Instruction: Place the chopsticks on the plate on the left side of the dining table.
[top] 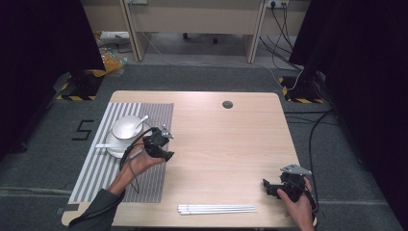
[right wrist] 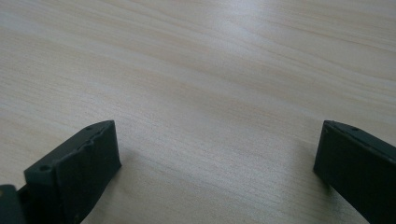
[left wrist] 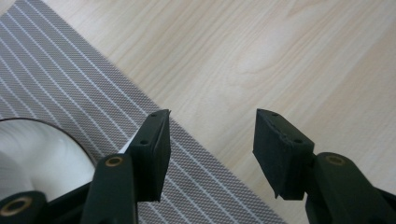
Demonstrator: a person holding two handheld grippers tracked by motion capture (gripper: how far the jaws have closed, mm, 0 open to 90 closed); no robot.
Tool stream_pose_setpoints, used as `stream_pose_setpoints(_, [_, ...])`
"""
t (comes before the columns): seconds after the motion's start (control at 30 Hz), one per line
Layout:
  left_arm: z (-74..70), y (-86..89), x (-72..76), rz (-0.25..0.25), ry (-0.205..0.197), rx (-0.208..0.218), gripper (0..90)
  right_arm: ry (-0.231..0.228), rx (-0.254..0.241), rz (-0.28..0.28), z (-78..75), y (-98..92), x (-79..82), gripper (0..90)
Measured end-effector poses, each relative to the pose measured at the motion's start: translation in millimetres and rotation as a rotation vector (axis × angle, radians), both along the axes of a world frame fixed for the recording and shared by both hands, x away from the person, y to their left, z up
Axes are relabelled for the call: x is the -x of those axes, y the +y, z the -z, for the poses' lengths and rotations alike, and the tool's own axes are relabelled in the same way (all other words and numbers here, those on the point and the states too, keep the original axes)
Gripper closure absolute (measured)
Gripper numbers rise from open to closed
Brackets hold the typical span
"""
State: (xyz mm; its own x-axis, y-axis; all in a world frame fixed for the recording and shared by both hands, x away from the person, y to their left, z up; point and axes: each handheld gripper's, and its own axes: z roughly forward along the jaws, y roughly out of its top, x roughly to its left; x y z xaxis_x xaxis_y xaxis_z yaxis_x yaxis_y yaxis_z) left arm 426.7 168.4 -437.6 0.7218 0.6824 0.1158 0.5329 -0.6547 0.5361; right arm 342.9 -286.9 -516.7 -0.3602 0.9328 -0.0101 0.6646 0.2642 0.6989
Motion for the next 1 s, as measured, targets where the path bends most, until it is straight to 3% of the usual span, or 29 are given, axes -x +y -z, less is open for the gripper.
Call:
stream_pose_setpoints(0.2, [5.1, 3.5, 14.9, -0.006, -0.009, 0.097, 42.4, 0.0, 0.0, 0.0, 0.0, 0.0, 0.0, 0.3])
stream_pose_setpoints(0.47, [18.5, 7.7, 32.7, -0.006, -0.027, 0.155, 36.8, 0.001, -0.003, 0.002, -0.1, 0.3, 0.1, 0.3])
stream_pose_setpoints(0.6, [23.9, 10.7, 42.6, -0.013, -0.048, 0.21, 33.9, -0.001, 0.0, 0.0, 0.0, 0.1, 0.0, 0.4])
stream_pose_setpoints(0.83, [31.8, 13.4, 58.2, -0.019, -0.074, 0.255, 32.4, 0.0, -0.001, 0.001, -0.1, 0.2, 0.2, 0.4])
stream_pose_setpoints(1.0, [38.1, 14.1, 68.1, -0.009, -0.082, 0.259, 31.3, -0.001, 0.0, 0.001, 0.0, 0.3, 0.3, 0.5])
